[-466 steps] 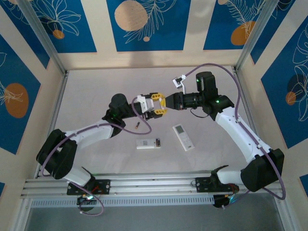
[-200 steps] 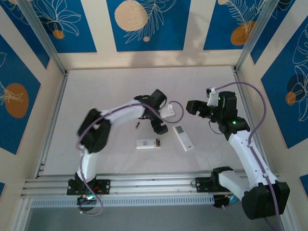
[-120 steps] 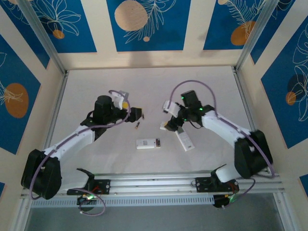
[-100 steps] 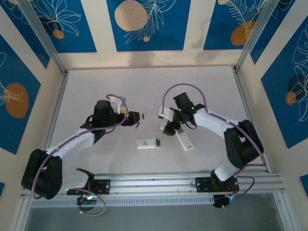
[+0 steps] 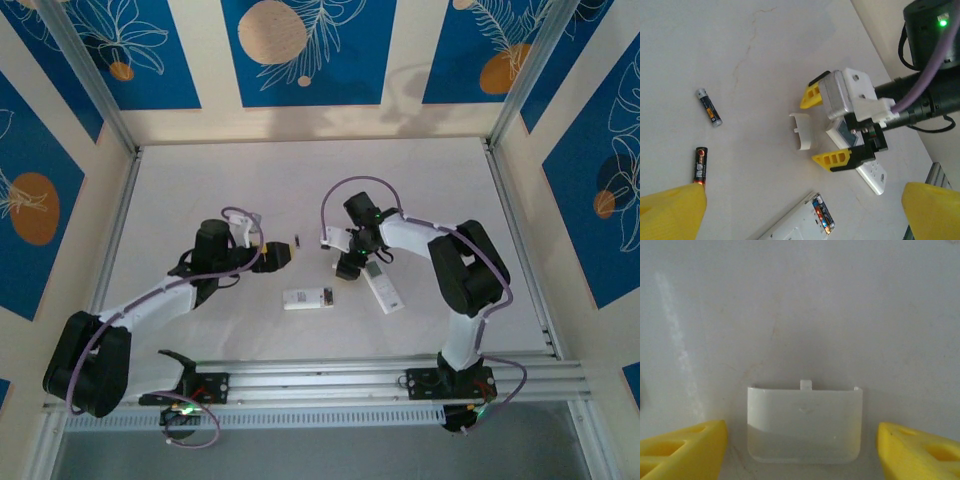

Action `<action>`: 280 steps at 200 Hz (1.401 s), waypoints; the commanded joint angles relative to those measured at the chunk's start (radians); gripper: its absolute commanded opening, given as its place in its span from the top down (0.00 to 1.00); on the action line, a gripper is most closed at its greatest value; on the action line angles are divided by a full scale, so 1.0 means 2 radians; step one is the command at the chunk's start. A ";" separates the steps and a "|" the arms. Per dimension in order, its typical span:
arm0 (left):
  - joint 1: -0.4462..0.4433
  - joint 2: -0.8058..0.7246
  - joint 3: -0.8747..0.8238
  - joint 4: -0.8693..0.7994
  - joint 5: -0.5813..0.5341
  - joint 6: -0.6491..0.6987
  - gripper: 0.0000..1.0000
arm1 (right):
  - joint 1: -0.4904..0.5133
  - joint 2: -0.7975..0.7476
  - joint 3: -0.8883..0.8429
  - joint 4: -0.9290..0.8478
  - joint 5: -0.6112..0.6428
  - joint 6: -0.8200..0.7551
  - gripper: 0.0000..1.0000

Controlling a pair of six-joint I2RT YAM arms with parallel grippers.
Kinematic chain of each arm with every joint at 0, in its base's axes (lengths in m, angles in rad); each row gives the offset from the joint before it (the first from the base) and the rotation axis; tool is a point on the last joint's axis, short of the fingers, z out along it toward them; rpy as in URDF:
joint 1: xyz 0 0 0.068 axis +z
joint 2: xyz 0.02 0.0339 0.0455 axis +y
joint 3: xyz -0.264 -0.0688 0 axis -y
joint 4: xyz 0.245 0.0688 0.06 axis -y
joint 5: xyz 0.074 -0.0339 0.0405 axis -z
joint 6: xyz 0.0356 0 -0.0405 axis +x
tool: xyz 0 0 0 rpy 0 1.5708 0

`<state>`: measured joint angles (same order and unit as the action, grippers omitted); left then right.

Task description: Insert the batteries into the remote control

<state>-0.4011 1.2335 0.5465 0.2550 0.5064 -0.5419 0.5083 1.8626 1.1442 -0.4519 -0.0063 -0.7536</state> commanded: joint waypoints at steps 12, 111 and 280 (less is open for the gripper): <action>0.003 0.005 -0.012 0.014 0.019 0.021 0.00 | -0.004 0.029 0.031 -0.047 -0.009 -0.016 0.28; 0.003 -0.026 -0.031 -0.006 -0.007 0.060 0.00 | 0.002 -0.018 0.022 -0.058 -0.044 -0.065 0.47; 0.011 -0.039 -0.043 0.014 -0.021 0.035 0.00 | 0.111 -0.099 -0.093 -0.035 -0.022 -0.018 0.45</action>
<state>-0.3908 1.1538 0.4721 0.2550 0.4442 -0.4656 0.7166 1.6222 0.9512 -0.5198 -0.0620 -0.8124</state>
